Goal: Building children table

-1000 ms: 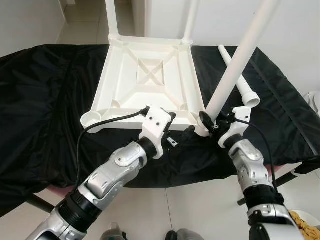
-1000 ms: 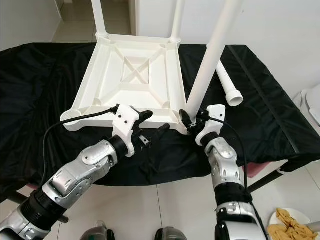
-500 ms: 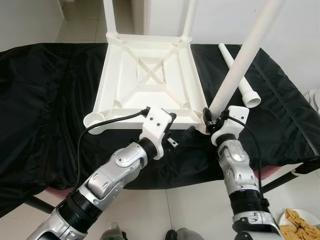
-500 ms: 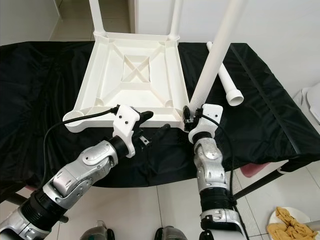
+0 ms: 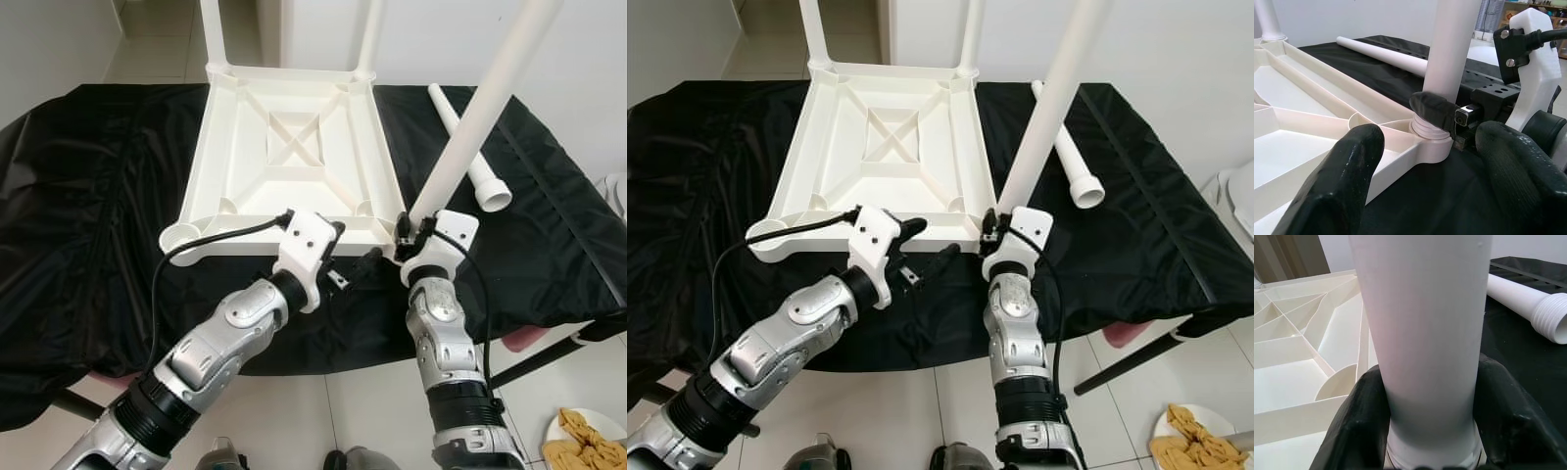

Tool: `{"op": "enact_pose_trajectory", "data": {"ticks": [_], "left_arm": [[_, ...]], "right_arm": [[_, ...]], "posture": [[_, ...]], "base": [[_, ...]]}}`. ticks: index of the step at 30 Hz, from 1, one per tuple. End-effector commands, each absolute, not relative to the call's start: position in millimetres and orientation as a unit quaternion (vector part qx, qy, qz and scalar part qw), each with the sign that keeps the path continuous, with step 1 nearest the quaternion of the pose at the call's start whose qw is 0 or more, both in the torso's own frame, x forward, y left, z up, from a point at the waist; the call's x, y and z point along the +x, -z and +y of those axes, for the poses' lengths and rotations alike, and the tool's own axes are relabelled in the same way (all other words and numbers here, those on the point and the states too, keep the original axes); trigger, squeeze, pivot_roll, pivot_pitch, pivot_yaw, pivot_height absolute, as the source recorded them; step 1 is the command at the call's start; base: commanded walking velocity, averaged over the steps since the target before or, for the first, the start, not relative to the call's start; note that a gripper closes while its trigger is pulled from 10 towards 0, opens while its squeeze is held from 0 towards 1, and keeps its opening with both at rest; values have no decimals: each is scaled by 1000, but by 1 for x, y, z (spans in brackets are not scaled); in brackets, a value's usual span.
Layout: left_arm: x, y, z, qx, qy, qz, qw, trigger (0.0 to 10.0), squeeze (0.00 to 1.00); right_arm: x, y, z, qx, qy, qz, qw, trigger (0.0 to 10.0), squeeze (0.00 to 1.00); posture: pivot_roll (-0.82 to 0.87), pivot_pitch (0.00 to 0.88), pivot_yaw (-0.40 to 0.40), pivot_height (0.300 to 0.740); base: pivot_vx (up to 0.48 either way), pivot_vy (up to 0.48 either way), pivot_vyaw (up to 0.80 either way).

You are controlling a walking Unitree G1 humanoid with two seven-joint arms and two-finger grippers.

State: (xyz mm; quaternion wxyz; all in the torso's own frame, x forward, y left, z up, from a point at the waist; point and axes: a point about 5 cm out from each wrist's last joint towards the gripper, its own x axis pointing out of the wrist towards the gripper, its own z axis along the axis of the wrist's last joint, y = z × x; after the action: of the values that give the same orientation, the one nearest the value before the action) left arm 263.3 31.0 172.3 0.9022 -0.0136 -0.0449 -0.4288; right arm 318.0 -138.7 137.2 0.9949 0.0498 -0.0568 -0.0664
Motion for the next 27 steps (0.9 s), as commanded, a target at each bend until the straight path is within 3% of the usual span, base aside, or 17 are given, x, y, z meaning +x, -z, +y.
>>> {"op": "enact_pose_trajectory", "data": {"ticks": [1,2,3,15,16,20,27], "left_arm": [[250,-169,24,-2,542,-43,839,10000,0],[250,-169,24,-2,542,-43,839,10000,0],[250,-169,24,-2,542,-43,839,10000,0],[251,-170,23,-1,541,-44,840,10000,0],[252,-170,24,-1,540,-45,840,10000,0],[252,-170,24,-1,540,-45,840,10000,0],[254,-171,25,-2,536,-47,843,10000,0]], "right_arm": [[314,-121,-138,59,63,-16,996,10000,0],[314,-121,-138,59,63,-16,996,10000,0],[314,-122,-137,61,59,-20,996,10000,1000],[318,-125,-145,56,-36,-25,997,10000,1000],[320,-125,-149,51,-60,-27,997,10000,0],[320,-125,-149,51,-60,-27,997,10000,0],[333,-137,-185,-5,-148,-42,988,10000,0]], "posture": [[0,30,-28,740],[0,30,-28,740],[0,30,-28,740],[-4,30,-28,740],[-4,31,-29,740],[-4,31,-29,740],[-3,40,-23,740]], "base": [[0,0,0],[0,0,0],[0,0,0],[0,0,0],[0,0,0],[0,0,0],[0,0,0]]}}
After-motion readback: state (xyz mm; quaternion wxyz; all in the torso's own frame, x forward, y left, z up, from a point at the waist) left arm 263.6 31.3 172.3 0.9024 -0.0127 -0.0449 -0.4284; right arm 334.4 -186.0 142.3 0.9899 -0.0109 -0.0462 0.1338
